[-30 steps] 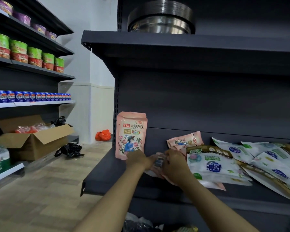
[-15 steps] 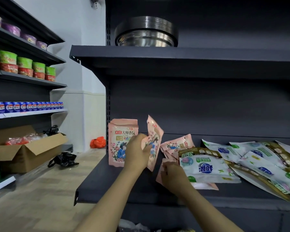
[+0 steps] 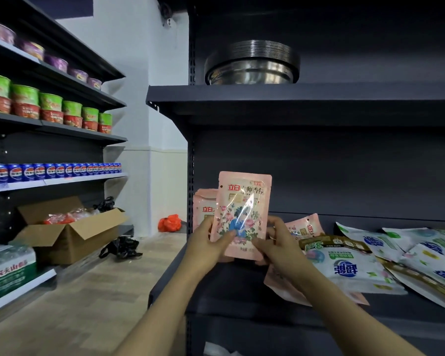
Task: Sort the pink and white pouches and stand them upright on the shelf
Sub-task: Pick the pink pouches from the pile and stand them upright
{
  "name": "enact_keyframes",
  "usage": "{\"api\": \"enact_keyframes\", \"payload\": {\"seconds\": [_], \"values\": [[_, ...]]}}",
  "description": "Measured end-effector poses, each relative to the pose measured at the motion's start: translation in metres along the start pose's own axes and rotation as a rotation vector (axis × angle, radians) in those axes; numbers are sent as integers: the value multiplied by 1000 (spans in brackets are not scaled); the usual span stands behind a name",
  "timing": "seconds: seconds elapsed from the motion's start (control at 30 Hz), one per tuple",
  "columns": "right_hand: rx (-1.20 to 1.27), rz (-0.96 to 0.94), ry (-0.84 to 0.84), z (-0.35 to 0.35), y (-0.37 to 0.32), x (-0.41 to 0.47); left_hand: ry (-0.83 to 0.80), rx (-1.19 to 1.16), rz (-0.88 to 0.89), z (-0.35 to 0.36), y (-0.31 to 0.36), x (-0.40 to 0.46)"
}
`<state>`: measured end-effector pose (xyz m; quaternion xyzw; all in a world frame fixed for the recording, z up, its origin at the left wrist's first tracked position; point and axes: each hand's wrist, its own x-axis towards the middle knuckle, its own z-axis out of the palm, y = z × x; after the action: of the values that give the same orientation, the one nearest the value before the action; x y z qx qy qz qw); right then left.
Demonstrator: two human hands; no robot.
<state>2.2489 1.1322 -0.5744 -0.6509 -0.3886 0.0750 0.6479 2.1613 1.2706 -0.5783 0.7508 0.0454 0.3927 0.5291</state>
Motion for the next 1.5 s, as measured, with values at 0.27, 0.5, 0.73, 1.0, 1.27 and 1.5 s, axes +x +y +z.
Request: {"api": "enact_keyframes", "payload": {"seconds": [0.27,0.5,0.73,1.0,1.27,1.5], "values": [[-172,-7,57,42,21,9,52,145,-54,-33,-29,-5],[-235,73,85,70,46,21,67,190,-141,-43,-57,-7],[-213,74,129,79,54,30,82,221,-170,-40,-66,6],[-225,105,140,81,63,35,95,285,-146,-39,-77,5],[-266,109,146,80,64,37,81,385,-83,-38,-74,8],[-258,122,169,81,66,37,70,387,-64,-35,-76,8]]}}
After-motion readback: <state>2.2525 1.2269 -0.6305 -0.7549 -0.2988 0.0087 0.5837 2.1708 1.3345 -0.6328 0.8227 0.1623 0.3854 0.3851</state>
